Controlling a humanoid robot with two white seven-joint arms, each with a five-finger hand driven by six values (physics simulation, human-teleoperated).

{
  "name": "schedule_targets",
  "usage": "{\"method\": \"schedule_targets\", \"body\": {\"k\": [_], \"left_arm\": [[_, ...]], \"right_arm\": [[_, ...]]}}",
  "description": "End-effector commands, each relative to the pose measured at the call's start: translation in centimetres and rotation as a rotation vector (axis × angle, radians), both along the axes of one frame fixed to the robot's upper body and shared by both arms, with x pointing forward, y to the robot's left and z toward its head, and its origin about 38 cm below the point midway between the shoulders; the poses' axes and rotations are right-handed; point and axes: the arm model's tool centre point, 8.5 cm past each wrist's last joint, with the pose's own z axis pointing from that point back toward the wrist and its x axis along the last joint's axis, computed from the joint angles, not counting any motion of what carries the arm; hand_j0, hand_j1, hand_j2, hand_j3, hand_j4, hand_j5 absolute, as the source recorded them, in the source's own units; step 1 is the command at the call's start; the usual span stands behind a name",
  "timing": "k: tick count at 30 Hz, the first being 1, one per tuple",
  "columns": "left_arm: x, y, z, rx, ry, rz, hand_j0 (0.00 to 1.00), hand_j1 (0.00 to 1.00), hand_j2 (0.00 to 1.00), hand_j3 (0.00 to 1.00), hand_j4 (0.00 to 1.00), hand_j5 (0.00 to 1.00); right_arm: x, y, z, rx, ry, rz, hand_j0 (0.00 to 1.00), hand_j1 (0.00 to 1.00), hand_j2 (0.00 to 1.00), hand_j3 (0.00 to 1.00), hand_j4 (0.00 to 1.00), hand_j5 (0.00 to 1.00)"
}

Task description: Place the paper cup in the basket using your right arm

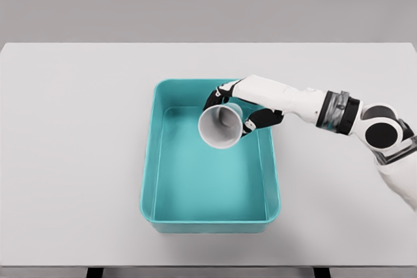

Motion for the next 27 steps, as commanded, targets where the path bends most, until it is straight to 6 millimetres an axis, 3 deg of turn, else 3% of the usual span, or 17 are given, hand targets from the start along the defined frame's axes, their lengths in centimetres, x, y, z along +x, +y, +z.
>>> {"method": "schedule_targets", "body": {"k": [1,3,4,6,18,21,23,25,27], "left_arm": [[0.0,0.0,0.0,0.000,0.000,0.000,1.00,1.00,1.00,1.00,1.00,1.00],[0.0,0.0,0.0,0.000,0.000,0.000,1.00,1.00,1.00,1.00,1.00,1.00],[0.0,0.0,0.0,0.000,0.000,0.000,1.00,1.00,1.00,1.00,1.00,1.00],[0.0,0.0,0.0,0.000,0.000,0.000,1.00,1.00,1.00,1.00,1.00,1.00],[0.0,0.0,0.0,0.000,0.000,0.000,1.00,1.00,1.00,1.00,1.00,1.00],[0.0,0.0,0.0,0.000,0.000,0.000,1.00,1.00,1.00,1.00,1.00,1.00],[0.0,0.0,0.0,0.000,0.000,0.000,1.00,1.00,1.00,1.00,1.00,1.00],[0.0,0.0,0.0,0.000,0.000,0.000,1.00,1.00,1.00,1.00,1.00,1.00],[0.0,0.0,0.0,0.000,0.000,0.000,1.00,1.00,1.00,1.00,1.00,1.00]], "right_arm": [[-0.2,-0.1,-0.6,-0.026,0.013,0.005,0.54,0.54,0.54,0.54,0.54,0.54],[-0.2,-0.2,-0.6,-0.043,0.007,0.005,0.55,0.55,0.55,0.55,0.55,0.55],[-0.1,-0.2,-0.8,-0.061,-0.006,-0.001,0.64,0.64,0.64,0.64,0.64,0.64],[-0.1,-0.2,-0.7,-0.065,-0.010,-0.004,0.96,0.96,0.96,0.96,0.96,0.96],[0.3,-0.9,0.0,-0.053,-0.019,-0.031,0.99,0.99,0.99,0.99,0.99,0.99],[1.3,-3.3,2.6,0.037,-0.024,-0.107,1.00,1.00,1.00,1.00,1.00,1.00],[1.3,-6.7,5.3,0.167,0.008,-0.139,1.00,1.00,1.00,1.00,1.00,1.00],[0.9,-8.7,6.1,0.219,0.048,-0.144,1.00,1.00,1.00,1.00,1.00,1.00],[0.7,-9.4,6.0,0.246,0.068,-0.155,1.00,1.00,1.00,1.00,1.00,1.00]]}}
